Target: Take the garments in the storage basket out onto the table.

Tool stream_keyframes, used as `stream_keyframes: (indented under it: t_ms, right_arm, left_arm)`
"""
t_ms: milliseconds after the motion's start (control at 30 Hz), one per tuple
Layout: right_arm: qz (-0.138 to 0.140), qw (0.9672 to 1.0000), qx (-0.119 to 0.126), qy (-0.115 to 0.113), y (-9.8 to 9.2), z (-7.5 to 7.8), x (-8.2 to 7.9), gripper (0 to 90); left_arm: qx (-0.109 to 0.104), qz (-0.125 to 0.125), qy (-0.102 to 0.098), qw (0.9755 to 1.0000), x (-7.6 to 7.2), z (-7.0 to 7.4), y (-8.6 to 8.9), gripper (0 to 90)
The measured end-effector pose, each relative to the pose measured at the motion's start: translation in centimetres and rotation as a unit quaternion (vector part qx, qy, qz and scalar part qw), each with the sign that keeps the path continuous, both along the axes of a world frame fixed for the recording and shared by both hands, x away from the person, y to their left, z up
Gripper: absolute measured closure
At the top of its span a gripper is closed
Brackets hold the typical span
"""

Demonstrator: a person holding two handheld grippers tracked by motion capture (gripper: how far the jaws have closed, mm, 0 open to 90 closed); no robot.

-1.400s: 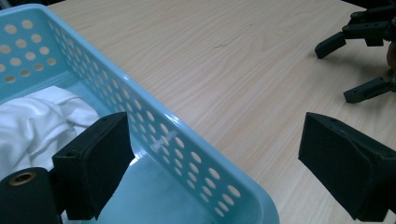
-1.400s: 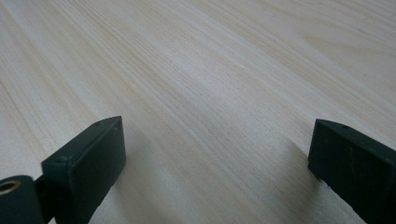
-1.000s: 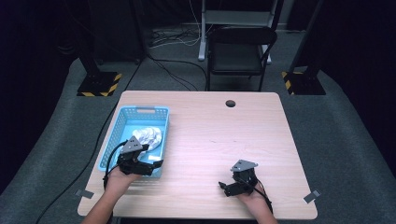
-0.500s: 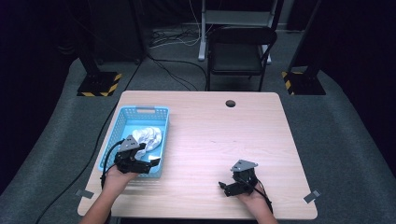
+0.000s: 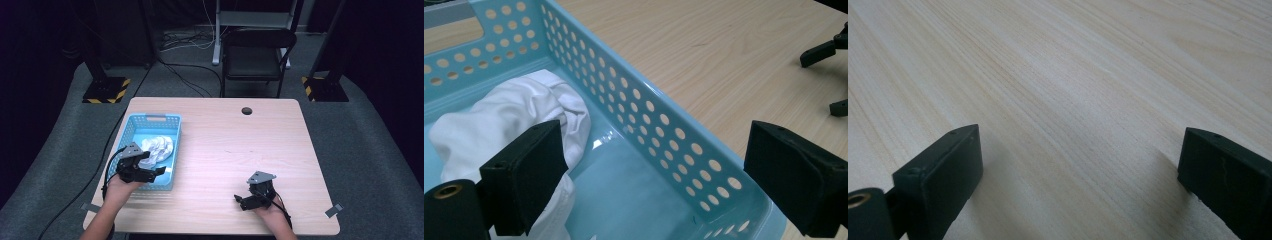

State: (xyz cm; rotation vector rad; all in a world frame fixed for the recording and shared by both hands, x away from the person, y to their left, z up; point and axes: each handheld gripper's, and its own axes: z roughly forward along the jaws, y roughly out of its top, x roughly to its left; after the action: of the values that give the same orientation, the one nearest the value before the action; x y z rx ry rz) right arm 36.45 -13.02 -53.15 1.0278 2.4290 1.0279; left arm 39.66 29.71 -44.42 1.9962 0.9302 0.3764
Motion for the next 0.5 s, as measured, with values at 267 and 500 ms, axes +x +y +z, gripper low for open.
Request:
stream_keyframes:
  t_ms: [267, 500]
  right_arm:
    - [-0.002, 1.0, 0.0, 0.0, 0.0, 0.0, 0.0, 3.6]
    - [-0.002, 1.0, 0.0, 0.0, 0.0, 0.0, 0.0, 3.6]
  left_arm:
    - [0.009, 0.014, 0.001, 0.9999, 0.8, 0.1, 0.8, 8.6]
    - [0.01, 0.022, 0.008, 0.9997, 1.4, 0.0, 1.3, 8.6]
